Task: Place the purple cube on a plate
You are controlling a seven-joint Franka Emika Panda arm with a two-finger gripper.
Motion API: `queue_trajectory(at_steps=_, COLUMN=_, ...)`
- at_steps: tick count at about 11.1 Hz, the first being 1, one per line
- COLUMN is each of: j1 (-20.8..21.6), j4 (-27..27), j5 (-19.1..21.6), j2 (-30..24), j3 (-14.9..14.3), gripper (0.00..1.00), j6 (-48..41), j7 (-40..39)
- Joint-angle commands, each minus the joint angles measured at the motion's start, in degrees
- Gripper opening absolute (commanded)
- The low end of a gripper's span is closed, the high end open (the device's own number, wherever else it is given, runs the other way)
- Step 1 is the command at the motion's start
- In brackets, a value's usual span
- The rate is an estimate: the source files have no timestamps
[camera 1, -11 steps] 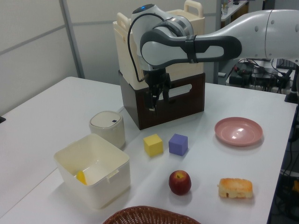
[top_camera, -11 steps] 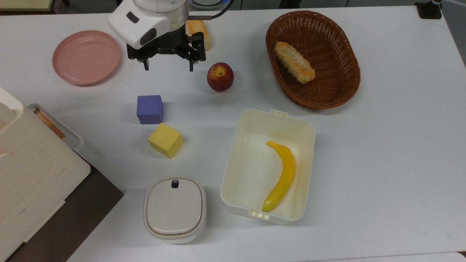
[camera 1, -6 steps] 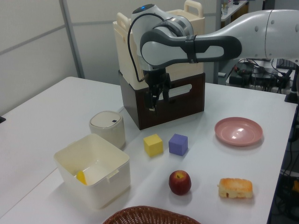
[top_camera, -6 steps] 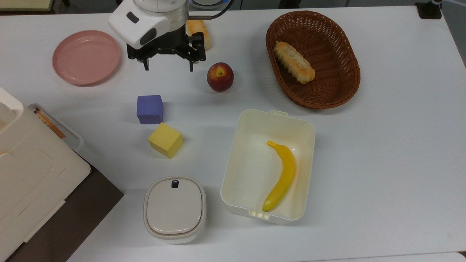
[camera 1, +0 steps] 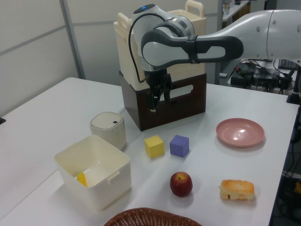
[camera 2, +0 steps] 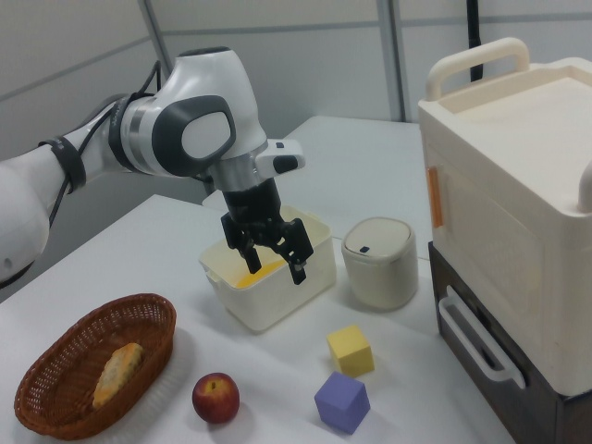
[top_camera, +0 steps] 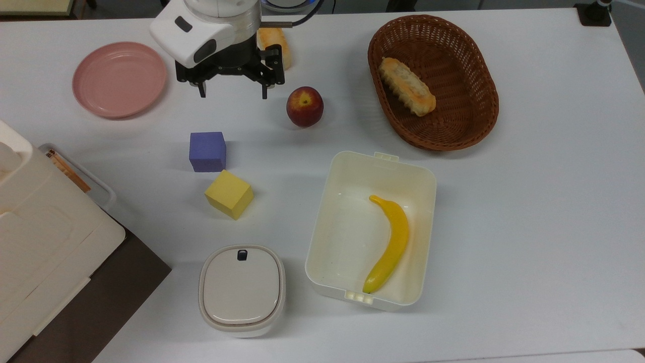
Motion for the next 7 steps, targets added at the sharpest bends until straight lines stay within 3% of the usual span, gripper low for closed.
queue_trajectory(at_steps=1, j1=0.23, j4=-1.86, j5=1.85, j2=-1.44, j3=-0.39, gripper=1.00, j6=0.96, j7=0.20)
queue_trajectory(at_steps=7, j1=-0.56, j4=-1.69, j5=1.95, j2=-1.70, j3=-0.57, gripper=1.00, j6=1.05, j7=0.55)
